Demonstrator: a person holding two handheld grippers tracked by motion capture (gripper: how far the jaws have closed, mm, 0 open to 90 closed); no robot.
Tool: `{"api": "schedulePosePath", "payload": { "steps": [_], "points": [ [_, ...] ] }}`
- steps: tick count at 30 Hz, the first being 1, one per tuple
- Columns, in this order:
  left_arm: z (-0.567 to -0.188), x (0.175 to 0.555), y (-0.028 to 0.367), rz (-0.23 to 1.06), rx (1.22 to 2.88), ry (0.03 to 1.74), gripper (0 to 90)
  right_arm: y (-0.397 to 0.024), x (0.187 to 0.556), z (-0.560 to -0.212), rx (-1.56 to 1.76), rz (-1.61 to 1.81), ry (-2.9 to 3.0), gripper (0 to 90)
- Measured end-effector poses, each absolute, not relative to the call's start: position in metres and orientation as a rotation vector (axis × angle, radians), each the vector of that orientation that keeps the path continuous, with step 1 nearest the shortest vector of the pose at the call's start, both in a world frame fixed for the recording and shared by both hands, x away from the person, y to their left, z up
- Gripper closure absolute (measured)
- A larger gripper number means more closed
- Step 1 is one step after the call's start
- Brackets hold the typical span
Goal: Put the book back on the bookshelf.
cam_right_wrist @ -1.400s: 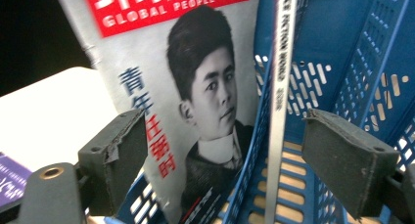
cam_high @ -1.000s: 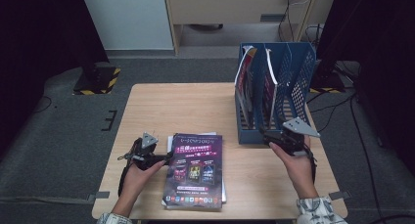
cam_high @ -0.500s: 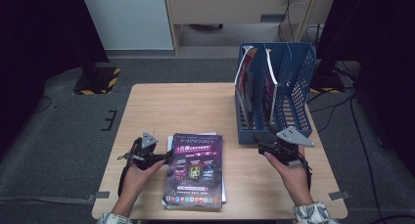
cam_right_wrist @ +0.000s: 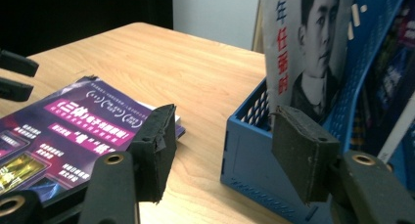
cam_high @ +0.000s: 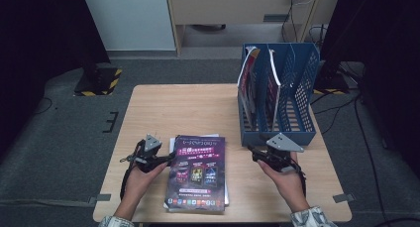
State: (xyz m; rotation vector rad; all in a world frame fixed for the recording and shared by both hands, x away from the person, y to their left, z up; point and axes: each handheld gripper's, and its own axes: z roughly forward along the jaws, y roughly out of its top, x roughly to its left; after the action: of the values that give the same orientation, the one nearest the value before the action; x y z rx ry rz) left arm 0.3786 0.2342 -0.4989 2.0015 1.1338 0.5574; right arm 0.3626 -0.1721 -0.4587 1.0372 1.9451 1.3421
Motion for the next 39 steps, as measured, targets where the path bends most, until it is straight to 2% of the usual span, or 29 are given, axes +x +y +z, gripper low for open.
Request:
{"api": "schedulePosePath", "payload": {
  "steps": [5,9,14,17,25,39],
  "points": [
    [-0.499,0.378,0.229,0.534,2.015,1.112,36.5,-0.166,0.364,-0.464,1.074,1.357,1.973,43.7],
    [-0.501,0.378,0.223,0.52,2.036,1.091,38.9,-0.156,0.365,-0.468,1.059,1.351,2.022,39.5],
    [-0.502,0.379,0.218,0.511,2.046,1.089,37.9,-0.14,0.366,-0.475,1.019,1.306,2.09,33.5],
    [-0.505,0.38,0.215,0.503,2.056,1.094,30.9,-0.133,0.366,-0.479,1.009,1.291,2.132,30.7],
    [-0.51,0.382,0.21,0.47,2.083,1.089,35.9,-0.117,0.369,-0.487,0.998,1.326,2.22,27.3],
    [-0.516,0.381,0.213,0.405,2.035,1.107,35.0,-0.091,0.376,-0.51,1.008,1.292,2.39,19.2]
  ]
}}
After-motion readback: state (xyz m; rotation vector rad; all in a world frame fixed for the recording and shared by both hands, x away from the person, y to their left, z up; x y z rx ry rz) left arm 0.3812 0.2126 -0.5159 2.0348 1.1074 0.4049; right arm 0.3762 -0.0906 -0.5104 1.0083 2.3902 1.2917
